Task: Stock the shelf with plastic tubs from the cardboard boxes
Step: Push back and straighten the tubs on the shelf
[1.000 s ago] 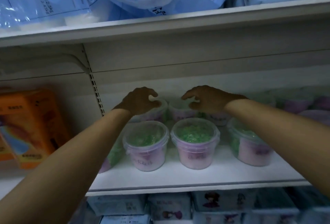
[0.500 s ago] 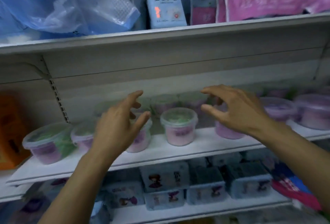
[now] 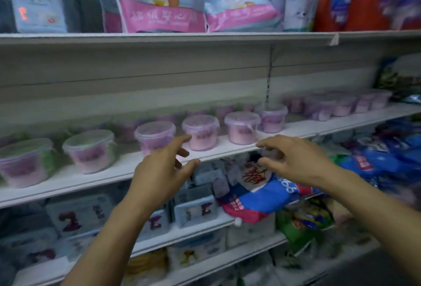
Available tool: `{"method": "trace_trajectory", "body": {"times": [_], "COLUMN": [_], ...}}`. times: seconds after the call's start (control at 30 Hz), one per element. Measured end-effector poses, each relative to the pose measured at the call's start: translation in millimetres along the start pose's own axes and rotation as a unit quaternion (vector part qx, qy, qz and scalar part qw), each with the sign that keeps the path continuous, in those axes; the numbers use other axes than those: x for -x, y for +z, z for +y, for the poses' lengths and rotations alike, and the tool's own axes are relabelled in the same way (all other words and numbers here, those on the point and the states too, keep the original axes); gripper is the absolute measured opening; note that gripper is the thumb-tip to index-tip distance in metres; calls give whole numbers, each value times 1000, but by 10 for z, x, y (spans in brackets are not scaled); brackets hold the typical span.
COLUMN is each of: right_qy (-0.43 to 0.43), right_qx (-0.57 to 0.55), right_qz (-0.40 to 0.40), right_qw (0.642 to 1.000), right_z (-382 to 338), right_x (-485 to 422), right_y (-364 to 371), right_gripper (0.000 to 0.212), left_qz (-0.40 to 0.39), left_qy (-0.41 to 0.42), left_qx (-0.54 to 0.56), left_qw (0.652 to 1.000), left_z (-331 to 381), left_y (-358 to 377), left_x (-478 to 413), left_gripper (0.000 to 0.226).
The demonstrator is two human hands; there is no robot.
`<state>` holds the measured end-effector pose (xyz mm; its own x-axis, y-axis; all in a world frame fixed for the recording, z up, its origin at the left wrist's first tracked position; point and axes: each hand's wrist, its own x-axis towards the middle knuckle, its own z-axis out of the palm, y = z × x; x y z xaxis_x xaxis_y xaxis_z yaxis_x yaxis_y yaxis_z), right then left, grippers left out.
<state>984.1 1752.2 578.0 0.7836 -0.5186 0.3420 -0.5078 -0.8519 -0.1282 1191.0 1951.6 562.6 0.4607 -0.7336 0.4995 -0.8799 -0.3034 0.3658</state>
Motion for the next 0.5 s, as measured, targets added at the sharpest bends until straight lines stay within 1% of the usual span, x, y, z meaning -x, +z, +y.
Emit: {"method": "trace_trajectory", "body": {"times": [0.17, 0.3, 0.37, 0.5], "right_qy": [30, 31, 34, 15], "right_qx": [-17, -23, -25, -30], "right_qz": [-2, -13, -15, -11], "right_qw": [999, 999, 999, 999], "right_z": [644, 1033, 1210, 1578], "right_x": [-102, -379, -550, -927], "right_y": [-69, 10, 58, 150], "right_gripper": [42, 41, 39, 39], "left_qz": [-19, -33, -40, -34], "left_qy": [40, 77, 79, 64], "left_qx": [-30, -95, -126, -122], "left_qw": [999, 992, 988, 990], "left_z": [457, 638, 656, 696], "left_y": [414, 713, 842, 1177], "left_x": [-470, -853, -1038, -1374], "left_gripper": [56, 57, 57, 56]}}
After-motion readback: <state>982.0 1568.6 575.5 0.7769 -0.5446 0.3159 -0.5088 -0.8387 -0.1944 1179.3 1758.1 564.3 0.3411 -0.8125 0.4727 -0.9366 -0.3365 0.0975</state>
